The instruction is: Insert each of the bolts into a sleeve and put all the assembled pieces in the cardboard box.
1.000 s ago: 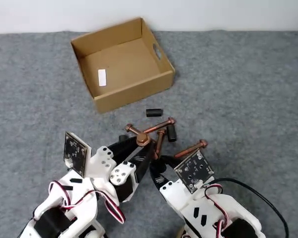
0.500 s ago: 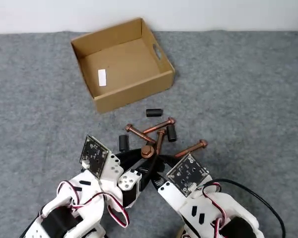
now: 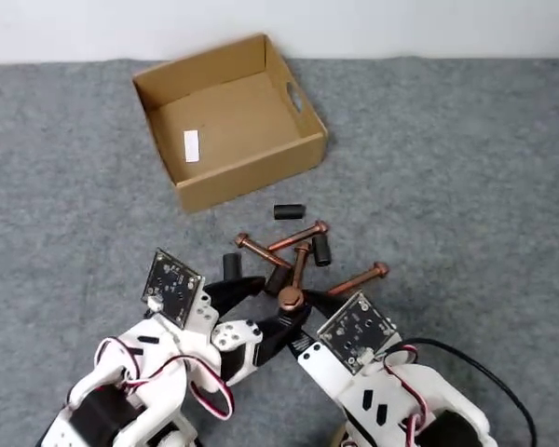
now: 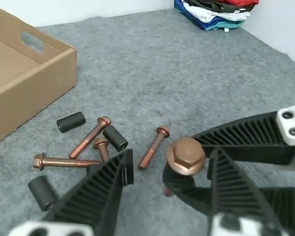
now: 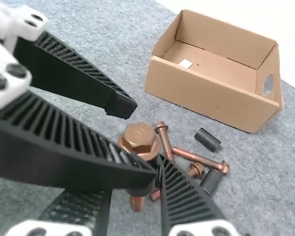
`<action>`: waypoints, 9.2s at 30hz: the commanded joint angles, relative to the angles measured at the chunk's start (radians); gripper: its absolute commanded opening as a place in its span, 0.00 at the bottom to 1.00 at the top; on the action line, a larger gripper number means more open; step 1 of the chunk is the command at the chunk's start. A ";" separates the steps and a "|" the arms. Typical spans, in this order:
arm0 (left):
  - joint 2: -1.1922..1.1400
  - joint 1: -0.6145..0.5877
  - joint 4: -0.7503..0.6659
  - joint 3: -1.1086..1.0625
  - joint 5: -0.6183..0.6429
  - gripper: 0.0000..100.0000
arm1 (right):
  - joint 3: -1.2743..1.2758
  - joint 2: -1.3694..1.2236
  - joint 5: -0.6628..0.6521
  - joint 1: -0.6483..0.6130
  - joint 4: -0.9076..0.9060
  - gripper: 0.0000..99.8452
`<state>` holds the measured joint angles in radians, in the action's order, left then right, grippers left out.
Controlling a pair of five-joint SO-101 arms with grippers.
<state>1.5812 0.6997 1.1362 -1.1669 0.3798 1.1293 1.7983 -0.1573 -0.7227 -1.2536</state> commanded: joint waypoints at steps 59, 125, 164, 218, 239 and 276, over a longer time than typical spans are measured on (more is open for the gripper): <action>-0.003 -0.804 -0.242 -0.522 -0.212 0.01 | -1.381 -2.071 0.160 0.308 0.710 0.01; -0.005 -0.804 -0.250 -0.522 -0.207 0.01 | -1.854 -2.470 -0.009 0.127 -0.473 0.20; -0.008 -0.806 -0.256 -0.522 -0.207 0.01 | -1.642 -2.400 0.779 0.059 -0.542 0.17; -0.008 -0.804 -0.256 -0.524 -0.207 0.01 | -1.637 -2.069 0.582 0.096 -0.541 0.01; -0.005 -0.701 -0.255 -0.490 -0.213 0.01 | -0.730 -1.084 0.600 0.533 -0.381 0.01; -1.568 -0.453 0.528 1.070 0.448 0.01 | -0.077 -0.088 0.463 0.757 -0.283 0.01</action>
<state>0.1051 0.2209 1.6256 -0.2156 0.7572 1.0449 1.6663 0.3107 0.0230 -1.5620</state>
